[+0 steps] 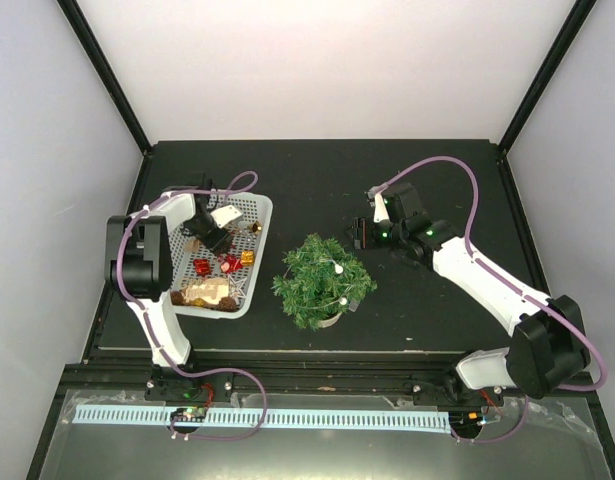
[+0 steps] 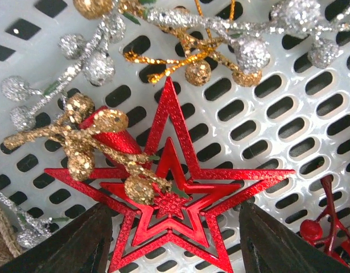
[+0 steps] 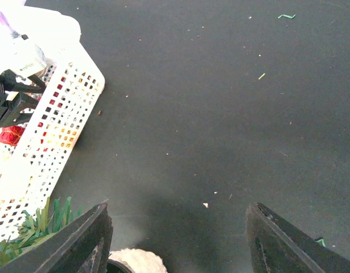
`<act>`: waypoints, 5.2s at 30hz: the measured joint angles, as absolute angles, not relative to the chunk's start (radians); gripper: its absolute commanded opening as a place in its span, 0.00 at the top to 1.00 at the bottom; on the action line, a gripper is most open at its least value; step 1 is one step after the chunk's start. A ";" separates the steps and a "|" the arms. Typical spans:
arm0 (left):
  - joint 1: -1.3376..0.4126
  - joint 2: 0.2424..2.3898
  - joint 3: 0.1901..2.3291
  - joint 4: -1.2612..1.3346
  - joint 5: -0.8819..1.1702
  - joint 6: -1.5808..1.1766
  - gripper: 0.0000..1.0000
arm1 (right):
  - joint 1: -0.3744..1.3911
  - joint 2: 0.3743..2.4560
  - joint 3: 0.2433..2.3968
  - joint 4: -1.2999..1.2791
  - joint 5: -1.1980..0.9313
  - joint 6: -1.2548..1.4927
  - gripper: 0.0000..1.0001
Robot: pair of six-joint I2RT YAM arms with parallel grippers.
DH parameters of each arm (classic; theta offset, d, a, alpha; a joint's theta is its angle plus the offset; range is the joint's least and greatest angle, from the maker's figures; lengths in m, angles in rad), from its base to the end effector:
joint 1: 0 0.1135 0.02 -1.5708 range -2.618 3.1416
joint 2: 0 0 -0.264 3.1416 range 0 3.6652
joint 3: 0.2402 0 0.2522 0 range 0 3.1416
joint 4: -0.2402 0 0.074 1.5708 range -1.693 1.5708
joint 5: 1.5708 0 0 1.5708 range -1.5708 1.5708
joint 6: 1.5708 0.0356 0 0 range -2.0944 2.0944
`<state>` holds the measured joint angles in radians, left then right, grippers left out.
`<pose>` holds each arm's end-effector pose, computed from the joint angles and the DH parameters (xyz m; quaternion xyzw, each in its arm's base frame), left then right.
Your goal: Decorate the small christmas tree
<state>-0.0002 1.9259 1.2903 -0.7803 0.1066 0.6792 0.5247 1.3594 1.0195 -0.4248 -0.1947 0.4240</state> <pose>0.3614 -0.0039 0.1558 0.3356 0.9373 -0.0244 0.0905 0.2511 0.1533 0.2711 -0.0841 0.9124 0.2578 0.3064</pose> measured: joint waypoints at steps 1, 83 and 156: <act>0.000 1.922 1.287 -0.780 0.108 0.679 0.39 | 0.525 1.359 1.019 -0.425 -0.195 0.424 0.35; 0.032 1.876 1.329 -0.899 0.134 0.696 0.46 | 0.524 1.346 1.019 -0.410 -0.220 0.424 0.35; 0.007 1.891 1.280 -0.864 0.141 0.677 0.91 | 0.525 1.342 1.019 -0.403 -0.221 0.424 0.35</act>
